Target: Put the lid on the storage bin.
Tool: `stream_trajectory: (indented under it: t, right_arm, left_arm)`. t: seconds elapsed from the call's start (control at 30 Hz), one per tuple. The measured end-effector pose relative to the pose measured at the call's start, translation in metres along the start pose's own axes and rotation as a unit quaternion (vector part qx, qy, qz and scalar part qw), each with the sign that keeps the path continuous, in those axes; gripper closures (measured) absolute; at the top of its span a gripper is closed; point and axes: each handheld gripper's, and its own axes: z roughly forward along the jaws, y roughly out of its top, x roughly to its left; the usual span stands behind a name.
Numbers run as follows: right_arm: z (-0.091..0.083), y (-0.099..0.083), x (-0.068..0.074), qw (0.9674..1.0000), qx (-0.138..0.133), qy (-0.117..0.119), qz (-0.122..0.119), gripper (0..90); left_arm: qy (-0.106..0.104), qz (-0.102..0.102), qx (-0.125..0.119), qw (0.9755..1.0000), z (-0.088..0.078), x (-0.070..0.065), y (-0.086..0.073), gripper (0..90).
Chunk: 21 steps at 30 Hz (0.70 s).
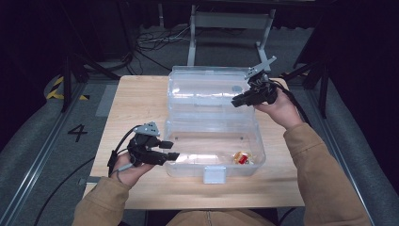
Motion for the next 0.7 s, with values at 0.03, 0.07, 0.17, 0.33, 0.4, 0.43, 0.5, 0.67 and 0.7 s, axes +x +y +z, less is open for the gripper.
stream_trajectory:
  t: [0.03, 0.07, 0.17, 0.33, 0.4, 0.43, 0.5, 0.67, 0.7]
  right_arm:
    - [0.000, 0.000, 0.000, 1.0000, 0.000, 0.000, 0.000, 77.5]
    - [0.000, 0.000, 0.000, 1.0000, -0.001, -0.001, -0.001, 77.5]
    - [0.000, 0.000, 0.001, 1.0000, 0.000, -0.002, 0.000, 77.5]
    - [0.000, 0.000, 0.001, 1.0000, -0.001, -0.002, 0.001, 77.5]
    - [0.000, -0.001, 0.002, 1.0000, -0.002, -0.003, 0.002, 77.5]
    - [0.000, -0.001, 0.002, 1.0000, -0.002, -0.003, 0.002, 77.5]
    - [0.000, -0.001, 0.002, 1.0000, -0.003, -0.004, 0.003, 77.5]
    - [-0.001, -0.001, 0.002, 1.0000, -0.002, -0.002, 0.008, 77.5]
    - [-0.001, -0.001, 0.002, 0.9999, -0.002, 0.000, 0.011, 77.5]
  left_arm:
    - [-0.007, 0.007, 0.005, 0.9999, 0.002, -0.002, 0.001, 48.1]
    - [-0.011, 0.009, 0.008, 0.9999, 0.003, -0.004, 0.001, 48.1]
    - [-0.021, 0.017, 0.020, 0.9994, 0.007, -0.007, 0.003, 48.3]
    - [-0.033, 0.026, 0.047, 0.9980, 0.017, -0.012, 0.003, 50.0]
    - [-0.035, 0.029, 0.061, 0.9971, 0.022, -0.013, 0.003, 53.5]
    - [-0.034, 0.030, 0.066, 0.9968, 0.024, -0.013, 0.002, 53.5]
    - [-0.038, 0.038, 0.083, 0.9951, 0.030, -0.015, 0.001, 56.3]
    - [-0.033, 0.051, 0.112, 0.9919, 0.041, -0.017, -0.002, 68.3]
    - [-0.022, 0.053, 0.120, 0.9911, 0.042, -0.018, -0.002, 72.1]
